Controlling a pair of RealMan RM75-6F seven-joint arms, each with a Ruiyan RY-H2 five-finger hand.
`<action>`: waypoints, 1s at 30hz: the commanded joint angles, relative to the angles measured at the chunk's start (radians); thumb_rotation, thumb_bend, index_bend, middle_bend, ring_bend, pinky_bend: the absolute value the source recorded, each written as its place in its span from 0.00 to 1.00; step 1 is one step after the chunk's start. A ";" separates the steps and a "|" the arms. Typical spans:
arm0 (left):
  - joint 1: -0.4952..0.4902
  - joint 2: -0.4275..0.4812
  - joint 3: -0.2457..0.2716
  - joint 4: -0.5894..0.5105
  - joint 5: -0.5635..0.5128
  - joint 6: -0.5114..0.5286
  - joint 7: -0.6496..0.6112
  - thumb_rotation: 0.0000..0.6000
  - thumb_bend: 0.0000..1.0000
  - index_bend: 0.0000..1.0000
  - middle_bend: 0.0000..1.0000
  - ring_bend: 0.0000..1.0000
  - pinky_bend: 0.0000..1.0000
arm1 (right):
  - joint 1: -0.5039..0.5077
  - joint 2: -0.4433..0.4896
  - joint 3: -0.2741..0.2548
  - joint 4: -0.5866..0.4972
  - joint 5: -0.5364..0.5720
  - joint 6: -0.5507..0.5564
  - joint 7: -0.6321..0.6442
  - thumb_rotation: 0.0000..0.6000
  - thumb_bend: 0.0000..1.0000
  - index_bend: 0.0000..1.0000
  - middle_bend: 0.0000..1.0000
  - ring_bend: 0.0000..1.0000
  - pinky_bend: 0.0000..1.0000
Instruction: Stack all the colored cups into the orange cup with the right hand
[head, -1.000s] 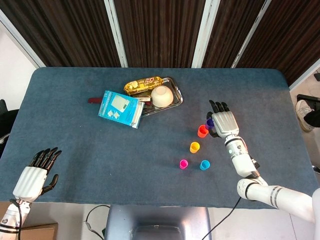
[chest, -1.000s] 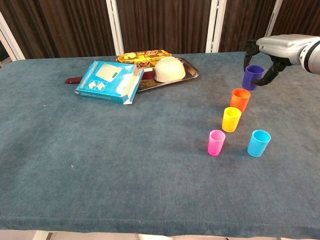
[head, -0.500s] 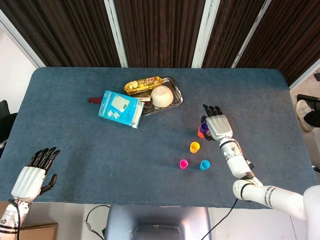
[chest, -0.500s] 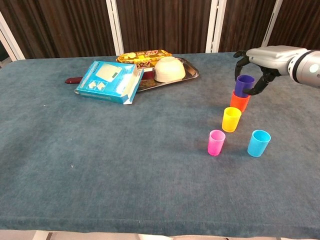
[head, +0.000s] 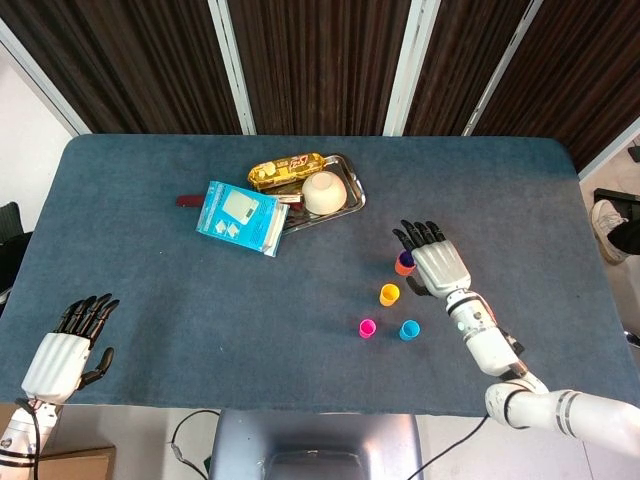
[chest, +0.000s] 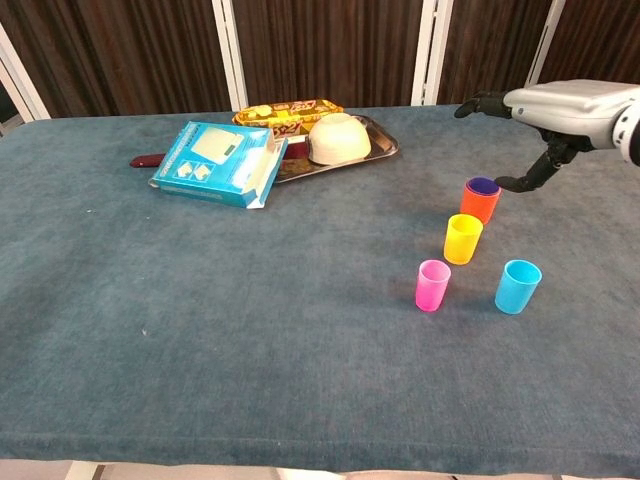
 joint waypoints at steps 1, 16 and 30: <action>-0.002 -0.002 0.001 0.000 0.001 -0.003 0.004 1.00 0.47 0.00 0.04 0.05 0.12 | -0.071 0.101 -0.087 -0.134 -0.180 0.075 0.031 1.00 0.48 0.11 0.00 0.00 0.00; -0.009 -0.007 0.003 0.001 0.000 -0.018 0.010 1.00 0.47 0.00 0.05 0.05 0.12 | -0.023 -0.084 -0.065 0.067 -0.092 -0.072 -0.013 1.00 0.47 0.29 0.00 0.00 0.00; -0.008 -0.004 0.005 0.002 0.002 -0.012 0.004 1.00 0.47 0.00 0.04 0.05 0.12 | 0.002 -0.145 -0.038 0.127 -0.035 -0.095 -0.048 1.00 0.47 0.50 0.00 0.00 0.00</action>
